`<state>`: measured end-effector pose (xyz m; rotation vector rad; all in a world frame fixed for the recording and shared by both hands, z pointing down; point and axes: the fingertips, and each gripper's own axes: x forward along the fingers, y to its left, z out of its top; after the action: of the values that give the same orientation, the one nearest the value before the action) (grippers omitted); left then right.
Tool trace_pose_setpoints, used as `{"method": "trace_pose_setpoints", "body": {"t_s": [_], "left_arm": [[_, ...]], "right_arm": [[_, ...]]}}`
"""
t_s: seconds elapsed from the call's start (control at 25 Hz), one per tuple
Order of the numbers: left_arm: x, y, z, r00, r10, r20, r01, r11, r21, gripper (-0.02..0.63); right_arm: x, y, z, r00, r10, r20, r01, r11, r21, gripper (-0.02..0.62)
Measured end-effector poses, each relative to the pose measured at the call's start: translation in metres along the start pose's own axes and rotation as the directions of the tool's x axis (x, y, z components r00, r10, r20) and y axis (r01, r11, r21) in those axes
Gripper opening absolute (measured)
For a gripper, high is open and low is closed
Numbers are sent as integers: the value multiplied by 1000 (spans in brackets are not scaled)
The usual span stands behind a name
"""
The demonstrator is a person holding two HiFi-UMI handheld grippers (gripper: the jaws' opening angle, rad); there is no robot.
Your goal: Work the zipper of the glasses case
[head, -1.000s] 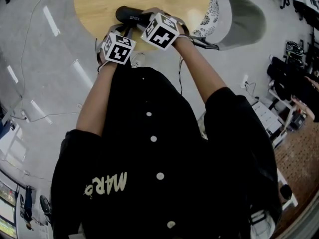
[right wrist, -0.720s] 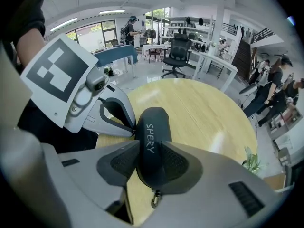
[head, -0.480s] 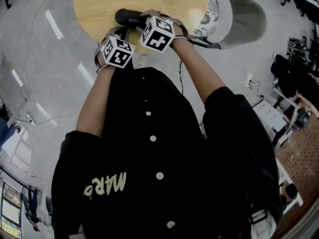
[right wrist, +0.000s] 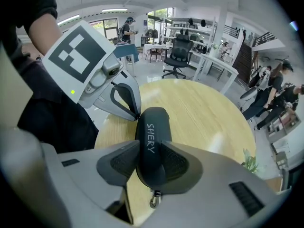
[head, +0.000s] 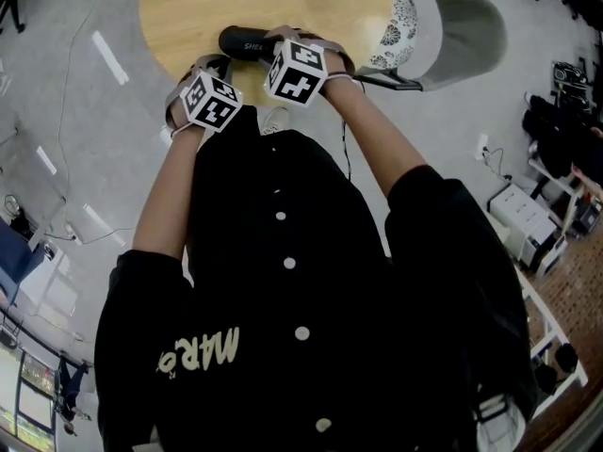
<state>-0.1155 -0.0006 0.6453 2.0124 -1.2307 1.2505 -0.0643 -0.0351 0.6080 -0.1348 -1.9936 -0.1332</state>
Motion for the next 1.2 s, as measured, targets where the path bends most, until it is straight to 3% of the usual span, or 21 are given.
{"method": "trace_pose_setpoints", "body": {"t_s": [0.36, 0.68, 0.84, 1.0, 1.2], "left_arm": [[0, 22, -5, 998, -19, -57, 28, 985, 170, 8], [3, 41, -1, 995, -41, -94, 72, 933, 352, 8], [6, 48, 4, 992, -37, -121, 89, 884, 458, 8], [8, 49, 6, 989, -26, -148, 111, 789, 604, 8], [11, 58, 15, 988, -32, -152, 126, 739, 661, 8]], "right_arm": [[-3, -1, 1, 1000, -15, -4, 15, 1000, -7, 146], [-3, -1, 0, 1000, -19, -2, 19, 1000, -21, 146], [-4, -2, 1, 1000, -23, -1, 23, 1000, -21, 146], [-4, -2, 1, 1000, -31, 5, 31, 999, -28, 146], [-4, -2, 1, 1000, -29, 5, 30, 999, -46, 146]]}}
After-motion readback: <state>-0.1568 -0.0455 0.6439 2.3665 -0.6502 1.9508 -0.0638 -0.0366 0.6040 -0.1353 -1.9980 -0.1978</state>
